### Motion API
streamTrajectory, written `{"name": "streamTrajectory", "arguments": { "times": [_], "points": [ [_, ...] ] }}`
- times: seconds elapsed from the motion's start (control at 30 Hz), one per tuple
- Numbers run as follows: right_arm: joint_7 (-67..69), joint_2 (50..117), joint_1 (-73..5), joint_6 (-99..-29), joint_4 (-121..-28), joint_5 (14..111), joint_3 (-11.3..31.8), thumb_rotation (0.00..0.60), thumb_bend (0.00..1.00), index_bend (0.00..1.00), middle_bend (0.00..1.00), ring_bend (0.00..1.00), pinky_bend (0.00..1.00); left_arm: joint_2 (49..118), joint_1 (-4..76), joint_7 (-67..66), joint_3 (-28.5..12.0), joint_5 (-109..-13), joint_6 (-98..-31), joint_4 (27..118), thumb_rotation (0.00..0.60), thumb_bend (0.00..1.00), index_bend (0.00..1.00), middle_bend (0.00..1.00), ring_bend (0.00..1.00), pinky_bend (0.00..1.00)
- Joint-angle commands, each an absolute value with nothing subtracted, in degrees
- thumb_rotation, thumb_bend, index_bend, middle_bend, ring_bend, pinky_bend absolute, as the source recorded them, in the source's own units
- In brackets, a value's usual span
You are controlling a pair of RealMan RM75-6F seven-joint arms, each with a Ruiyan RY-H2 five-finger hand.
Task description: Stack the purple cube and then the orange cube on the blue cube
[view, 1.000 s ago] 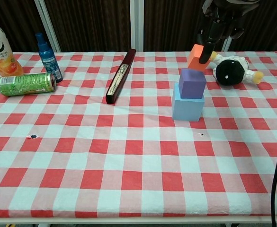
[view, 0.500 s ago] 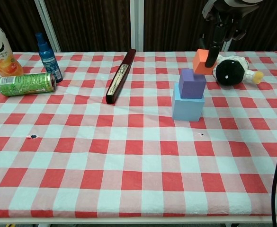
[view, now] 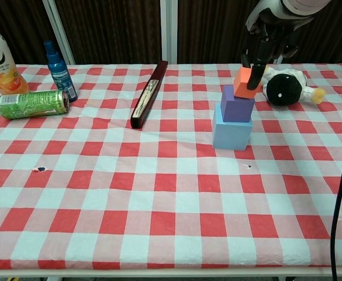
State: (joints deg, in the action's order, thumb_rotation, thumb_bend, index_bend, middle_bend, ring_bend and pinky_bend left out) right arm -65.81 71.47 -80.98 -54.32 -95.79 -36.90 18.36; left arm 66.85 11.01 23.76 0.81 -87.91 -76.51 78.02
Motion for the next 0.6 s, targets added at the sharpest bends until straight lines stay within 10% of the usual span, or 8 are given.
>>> {"name": "streamTrajectory", "arguments": {
  "times": [0.03, 0.6],
  "points": [
    [-66.1, 71.7, -80.7, -54.5, -95.7, -36.7, 18.9, 0.600, 0.06, 0.66, 1.00, 0.97, 0.85, 66.9, 11.0, 23.8, 0.8, -87.9, -76.5, 78.0, 0.600, 0.00, 0.16, 0.11, 0.10, 0.24],
    [-69.0, 73.6, -79.5, -55.8, -94.4, -36.7, 21.2, 0.600, 0.06, 0.65, 1.00, 0.97, 0.85, 66.9, 10.9, 24.3, 0.9, -87.8, -76.4, 77.6, 0.600, 0.00, 0.16, 0.11, 0.10, 0.24]
  ]
}}
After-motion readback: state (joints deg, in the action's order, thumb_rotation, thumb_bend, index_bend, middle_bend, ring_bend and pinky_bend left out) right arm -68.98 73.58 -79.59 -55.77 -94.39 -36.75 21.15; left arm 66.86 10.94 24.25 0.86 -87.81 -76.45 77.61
